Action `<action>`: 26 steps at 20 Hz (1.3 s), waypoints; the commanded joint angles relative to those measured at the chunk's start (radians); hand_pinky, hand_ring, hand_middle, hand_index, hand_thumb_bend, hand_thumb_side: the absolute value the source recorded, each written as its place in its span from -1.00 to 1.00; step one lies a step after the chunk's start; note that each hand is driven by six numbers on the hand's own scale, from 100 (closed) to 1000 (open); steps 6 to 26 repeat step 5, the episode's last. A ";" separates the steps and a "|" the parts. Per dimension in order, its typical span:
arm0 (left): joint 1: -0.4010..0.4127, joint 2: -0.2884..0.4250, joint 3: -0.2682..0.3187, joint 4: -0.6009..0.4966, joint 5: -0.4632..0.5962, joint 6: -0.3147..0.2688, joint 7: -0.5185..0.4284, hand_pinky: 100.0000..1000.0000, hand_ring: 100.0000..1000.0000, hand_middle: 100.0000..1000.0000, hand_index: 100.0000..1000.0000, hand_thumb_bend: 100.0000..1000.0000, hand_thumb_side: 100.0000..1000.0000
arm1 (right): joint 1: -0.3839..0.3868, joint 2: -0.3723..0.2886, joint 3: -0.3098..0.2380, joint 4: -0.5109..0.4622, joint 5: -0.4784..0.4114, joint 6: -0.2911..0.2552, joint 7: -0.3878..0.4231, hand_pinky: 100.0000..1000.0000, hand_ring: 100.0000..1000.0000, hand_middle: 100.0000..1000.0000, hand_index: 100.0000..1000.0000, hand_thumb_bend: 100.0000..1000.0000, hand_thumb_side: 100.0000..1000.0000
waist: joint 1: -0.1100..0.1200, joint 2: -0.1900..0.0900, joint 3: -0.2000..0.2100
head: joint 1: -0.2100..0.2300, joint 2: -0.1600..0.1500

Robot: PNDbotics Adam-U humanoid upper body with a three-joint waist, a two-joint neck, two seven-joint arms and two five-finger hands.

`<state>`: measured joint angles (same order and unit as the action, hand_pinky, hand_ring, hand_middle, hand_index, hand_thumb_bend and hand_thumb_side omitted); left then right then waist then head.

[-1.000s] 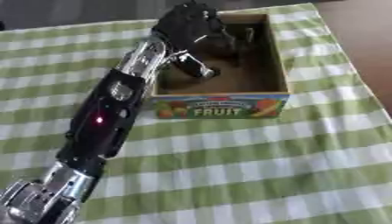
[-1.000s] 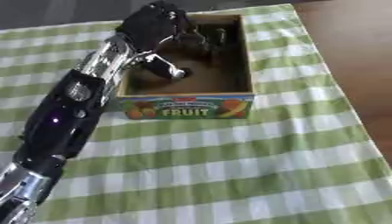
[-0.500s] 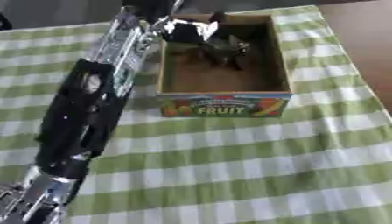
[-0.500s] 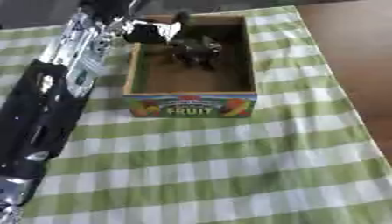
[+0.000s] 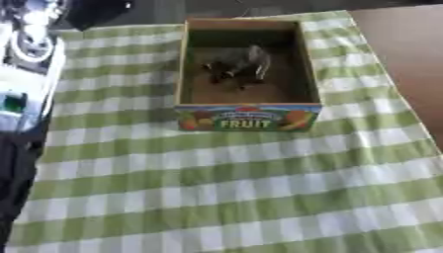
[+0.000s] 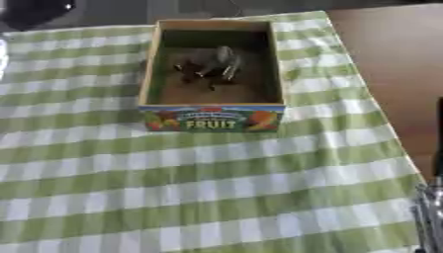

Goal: Pick up objects on the table and place them in the box.

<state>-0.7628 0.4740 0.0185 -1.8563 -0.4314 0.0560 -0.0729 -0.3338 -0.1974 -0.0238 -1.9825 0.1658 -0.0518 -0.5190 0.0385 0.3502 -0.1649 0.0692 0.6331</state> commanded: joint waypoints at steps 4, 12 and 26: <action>0.097 -0.024 0.078 -0.140 0.323 -0.020 0.031 0.04 0.31 0.71 0.75 -1.00 0.27 | -0.011 -0.016 -0.024 -0.018 0.022 -0.007 -0.029 0.74 0.47 0.24 0.57 -1.00 0.22 | -0.016 -0.019 0.016 | -0.032 0.022; 0.124 -0.038 0.083 -0.142 0.385 -0.057 0.037 0.05 0.32 0.73 0.74 -1.00 0.26 | -0.012 -0.017 -0.029 -0.018 0.024 -0.008 -0.034 0.74 0.47 0.23 0.57 -1.00 0.22 | -0.019 -0.017 0.021 | -0.037 0.023; 0.124 -0.038 0.083 -0.142 0.385 -0.057 0.037 0.05 0.32 0.73 0.74 -1.00 0.26 | -0.012 -0.017 -0.029 -0.018 0.024 -0.008 -0.034 0.74 0.47 0.23 0.57 -1.00 0.22 | -0.019 -0.017 0.021 | -0.037 0.023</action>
